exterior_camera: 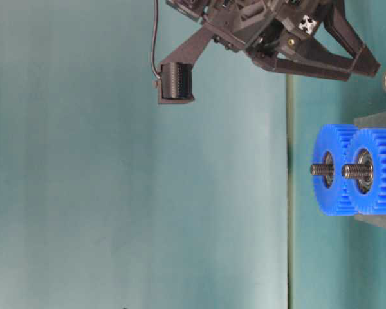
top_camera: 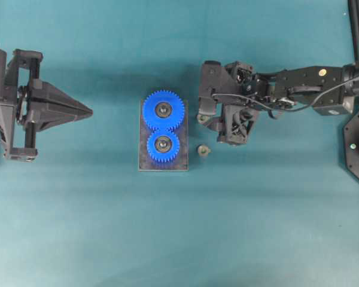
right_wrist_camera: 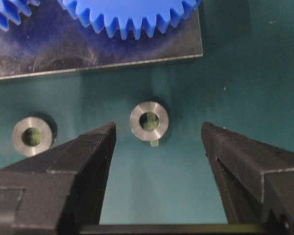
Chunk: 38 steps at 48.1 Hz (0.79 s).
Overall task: Insert the washer onto the shaft.
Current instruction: 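Lower the right gripper and pinch the upper silver washer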
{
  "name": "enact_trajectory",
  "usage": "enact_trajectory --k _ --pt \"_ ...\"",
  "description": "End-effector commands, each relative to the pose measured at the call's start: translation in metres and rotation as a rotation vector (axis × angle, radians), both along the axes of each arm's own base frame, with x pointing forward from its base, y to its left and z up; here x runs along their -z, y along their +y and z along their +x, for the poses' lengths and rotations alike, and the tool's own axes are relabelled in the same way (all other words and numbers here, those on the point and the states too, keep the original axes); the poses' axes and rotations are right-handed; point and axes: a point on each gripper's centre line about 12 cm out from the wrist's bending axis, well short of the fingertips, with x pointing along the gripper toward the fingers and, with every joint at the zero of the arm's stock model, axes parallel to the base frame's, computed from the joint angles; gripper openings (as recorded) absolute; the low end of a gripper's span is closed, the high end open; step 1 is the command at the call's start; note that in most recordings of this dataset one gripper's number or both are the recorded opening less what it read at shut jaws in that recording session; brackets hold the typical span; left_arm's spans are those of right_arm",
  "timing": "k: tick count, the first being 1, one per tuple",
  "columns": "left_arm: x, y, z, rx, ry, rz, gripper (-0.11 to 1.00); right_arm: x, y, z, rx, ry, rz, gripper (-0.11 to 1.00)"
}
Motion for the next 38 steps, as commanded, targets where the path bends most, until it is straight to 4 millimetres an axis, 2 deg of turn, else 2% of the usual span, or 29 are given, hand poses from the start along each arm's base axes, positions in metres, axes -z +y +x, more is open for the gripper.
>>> enact_trajectory --k 1,10,27,38 --pt "-0.010 0.000 0.002 0.002 -0.029 0.002 0.00 -0.006 -0.001 0.009 -0.010 -0.037 -0.013 0.75" --pt "-0.010 0.000 0.001 0.002 -0.032 0.002 0.00 0.004 0.000 0.010 -0.010 -0.019 -0.009 0.75" --pt "-0.011 0.000 0.001 0.000 -0.034 -0.002 0.00 0.011 -0.001 0.015 -0.012 -0.011 -0.009 0.74" --pt "-0.013 0.000 0.000 0.001 -0.045 -0.002 0.00 0.014 -0.001 0.012 -0.014 0.006 -0.007 0.69"
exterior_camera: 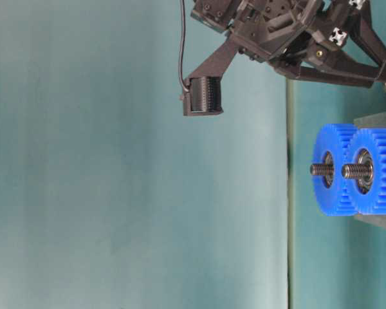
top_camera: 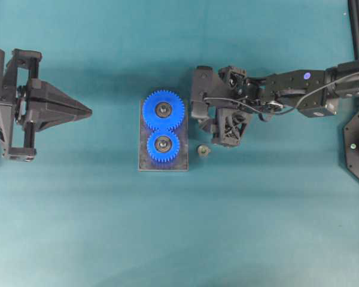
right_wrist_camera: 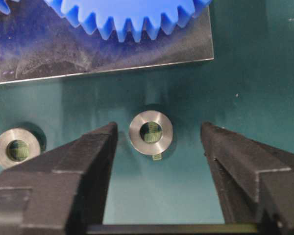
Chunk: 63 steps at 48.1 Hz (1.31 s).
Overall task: Insert the washer onto the shaft.
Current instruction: 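Lower the right gripper and pinch the upper silver washer, then carry the washer left over the upper blue gear's shaft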
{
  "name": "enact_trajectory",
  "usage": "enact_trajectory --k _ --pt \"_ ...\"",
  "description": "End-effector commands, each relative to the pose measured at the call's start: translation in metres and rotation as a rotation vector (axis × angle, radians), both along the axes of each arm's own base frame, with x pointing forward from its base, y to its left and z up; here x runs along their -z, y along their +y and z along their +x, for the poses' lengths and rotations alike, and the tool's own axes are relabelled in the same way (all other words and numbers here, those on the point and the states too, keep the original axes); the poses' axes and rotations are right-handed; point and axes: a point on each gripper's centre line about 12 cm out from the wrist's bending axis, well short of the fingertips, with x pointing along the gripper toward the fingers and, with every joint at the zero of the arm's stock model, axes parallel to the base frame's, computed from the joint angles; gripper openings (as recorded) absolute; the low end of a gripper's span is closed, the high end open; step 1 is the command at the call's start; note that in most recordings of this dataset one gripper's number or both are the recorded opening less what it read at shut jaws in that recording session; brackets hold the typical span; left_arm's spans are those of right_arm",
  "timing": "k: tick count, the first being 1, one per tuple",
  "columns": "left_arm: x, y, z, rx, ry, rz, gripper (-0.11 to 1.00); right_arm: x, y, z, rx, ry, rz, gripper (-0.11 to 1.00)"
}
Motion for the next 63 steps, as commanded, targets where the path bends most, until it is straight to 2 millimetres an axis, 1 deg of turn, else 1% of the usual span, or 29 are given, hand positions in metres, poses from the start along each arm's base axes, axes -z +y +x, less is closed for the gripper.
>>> enact_trajectory --k 1,14,19,23,32,36,43,48,57,63 --pt "-0.012 0.000 0.001 0.002 -0.038 0.002 0.00 -0.007 0.000 0.003 -0.012 -0.020 -0.010 0.68" --pt "-0.012 0.000 0.001 0.001 -0.040 0.001 0.00 -0.001 0.005 0.002 -0.025 0.010 -0.004 0.66" --pt "-0.012 0.000 0.001 0.001 -0.040 0.001 0.00 0.003 0.008 0.001 -0.034 0.027 -0.002 0.62" --pt "-0.012 0.000 0.001 0.001 -0.041 0.001 0.00 0.004 0.010 0.002 -0.037 0.028 -0.001 0.57" --pt "-0.013 0.000 0.001 0.001 -0.043 0.001 0.00 0.002 0.009 0.003 -0.030 0.023 0.002 0.39" --pt "-0.013 0.000 0.001 0.001 -0.043 0.001 0.00 0.000 0.009 0.003 -0.029 0.026 0.003 0.35" --pt "-0.013 0.000 0.000 0.001 -0.045 -0.001 0.00 -0.013 0.009 0.005 -0.029 0.036 0.007 0.33" --pt "-0.014 0.000 -0.001 0.001 -0.049 -0.002 0.00 -0.031 0.009 0.009 -0.030 0.025 0.006 0.33" --pt "-0.016 0.000 -0.004 0.001 -0.060 -0.002 0.00 -0.069 0.008 0.018 -0.033 -0.027 0.000 0.33" --pt "-0.017 0.000 -0.005 0.001 -0.064 -0.002 0.00 -0.089 0.007 0.027 -0.039 -0.079 -0.013 0.33"
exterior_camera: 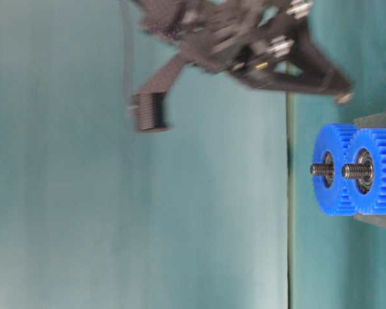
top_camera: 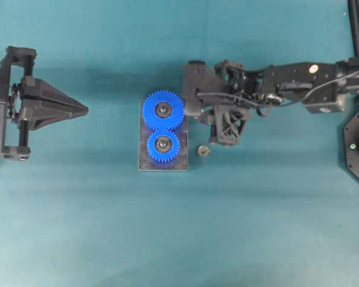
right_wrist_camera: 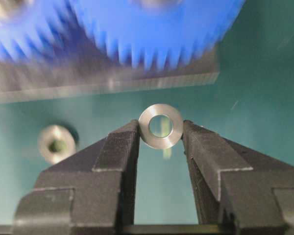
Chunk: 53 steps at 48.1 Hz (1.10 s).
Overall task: Insert the washer onto the shaft.
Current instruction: 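Carry the washer left over the upper blue gear's shaft, then lower the washer onto the upper shaft and open the right gripper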
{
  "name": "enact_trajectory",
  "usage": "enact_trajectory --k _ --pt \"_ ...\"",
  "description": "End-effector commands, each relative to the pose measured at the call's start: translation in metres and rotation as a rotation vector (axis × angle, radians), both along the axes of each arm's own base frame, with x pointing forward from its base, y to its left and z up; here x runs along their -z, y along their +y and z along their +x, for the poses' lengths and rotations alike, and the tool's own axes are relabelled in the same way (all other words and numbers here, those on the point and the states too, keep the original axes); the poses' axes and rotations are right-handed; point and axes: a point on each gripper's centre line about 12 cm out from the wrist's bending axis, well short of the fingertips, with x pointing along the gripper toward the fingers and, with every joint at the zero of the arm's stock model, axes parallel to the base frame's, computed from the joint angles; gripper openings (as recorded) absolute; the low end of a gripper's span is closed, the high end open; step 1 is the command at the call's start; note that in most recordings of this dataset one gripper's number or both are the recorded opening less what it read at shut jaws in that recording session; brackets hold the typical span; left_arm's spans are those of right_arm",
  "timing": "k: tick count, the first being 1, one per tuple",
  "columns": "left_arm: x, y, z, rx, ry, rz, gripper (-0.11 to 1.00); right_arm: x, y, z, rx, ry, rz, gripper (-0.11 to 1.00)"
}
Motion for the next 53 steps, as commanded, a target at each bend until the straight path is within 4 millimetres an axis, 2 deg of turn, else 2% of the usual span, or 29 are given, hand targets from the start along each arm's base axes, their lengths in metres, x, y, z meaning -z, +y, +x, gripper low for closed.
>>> enact_trajectory --k 1,14,37,53 --pt "-0.007 0.000 0.001 0.002 -0.026 0.002 0.00 -0.033 0.000 0.012 -0.008 -0.092 -0.017 0.33" --pt "-0.009 0.000 0.001 -0.001 -0.032 -0.007 0.00 -0.051 -0.003 0.034 -0.015 -0.141 -0.030 0.33" --pt "-0.008 0.000 -0.003 -0.003 -0.034 -0.014 0.00 -0.035 0.002 0.056 -0.042 -0.126 -0.038 0.33" --pt "-0.007 -0.001 -0.013 -0.008 -0.048 -0.033 0.00 -0.028 0.001 0.060 -0.046 -0.115 -0.043 0.33"
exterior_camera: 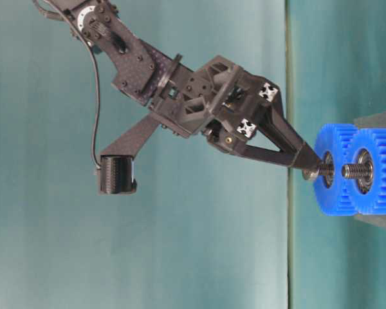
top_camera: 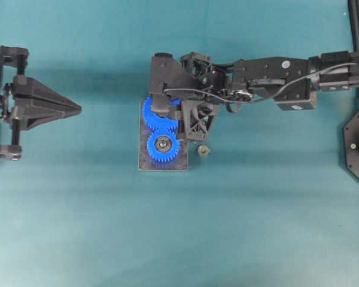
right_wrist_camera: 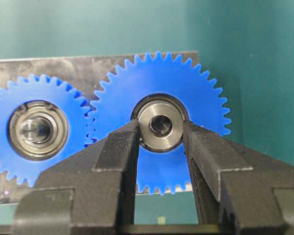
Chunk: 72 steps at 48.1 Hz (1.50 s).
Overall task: Insert the washer onto the shaft.
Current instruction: 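Lower the washer onto the upper shaft and open the right gripper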
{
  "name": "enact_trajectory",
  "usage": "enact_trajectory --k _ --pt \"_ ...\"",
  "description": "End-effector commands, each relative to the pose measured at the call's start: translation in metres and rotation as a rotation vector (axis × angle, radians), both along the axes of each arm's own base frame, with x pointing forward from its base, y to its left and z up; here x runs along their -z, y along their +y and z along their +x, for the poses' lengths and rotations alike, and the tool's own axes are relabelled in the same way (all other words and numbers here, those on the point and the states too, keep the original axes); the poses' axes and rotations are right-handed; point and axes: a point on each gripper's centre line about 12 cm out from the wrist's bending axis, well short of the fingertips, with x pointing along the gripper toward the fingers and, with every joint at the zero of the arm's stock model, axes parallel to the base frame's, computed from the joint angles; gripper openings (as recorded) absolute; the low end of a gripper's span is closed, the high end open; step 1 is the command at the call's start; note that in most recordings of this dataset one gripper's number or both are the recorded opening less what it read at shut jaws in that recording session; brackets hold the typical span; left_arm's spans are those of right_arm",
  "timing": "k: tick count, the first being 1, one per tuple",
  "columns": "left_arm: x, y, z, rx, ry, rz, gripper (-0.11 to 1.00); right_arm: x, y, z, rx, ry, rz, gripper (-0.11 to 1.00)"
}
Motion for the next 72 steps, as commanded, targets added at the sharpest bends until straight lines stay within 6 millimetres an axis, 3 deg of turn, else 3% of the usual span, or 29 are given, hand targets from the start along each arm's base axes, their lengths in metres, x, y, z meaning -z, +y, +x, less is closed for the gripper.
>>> enact_trajectory --k 1,50,52,58,62,72 --pt "-0.005 0.000 -0.001 0.002 -0.018 0.002 0.00 -0.016 0.000 0.007 -0.008 -0.049 -0.013 0.33" --pt "-0.005 0.000 -0.002 0.002 -0.021 0.002 0.00 -0.012 -0.013 0.005 0.025 -0.030 -0.005 0.33" --pt "-0.006 0.000 -0.002 0.002 -0.023 0.002 0.00 -0.013 -0.013 0.005 0.028 -0.035 -0.004 0.37" --pt "-0.008 0.000 -0.002 0.002 -0.028 0.002 0.00 -0.018 -0.014 0.004 0.021 -0.045 -0.012 0.73" --pt "-0.007 0.000 -0.002 0.002 -0.026 0.002 0.00 -0.020 -0.014 0.002 0.023 -0.048 -0.013 0.92" --pt "-0.008 0.000 -0.002 0.002 -0.029 0.002 0.00 -0.034 -0.004 -0.019 0.005 -0.031 -0.010 0.82"
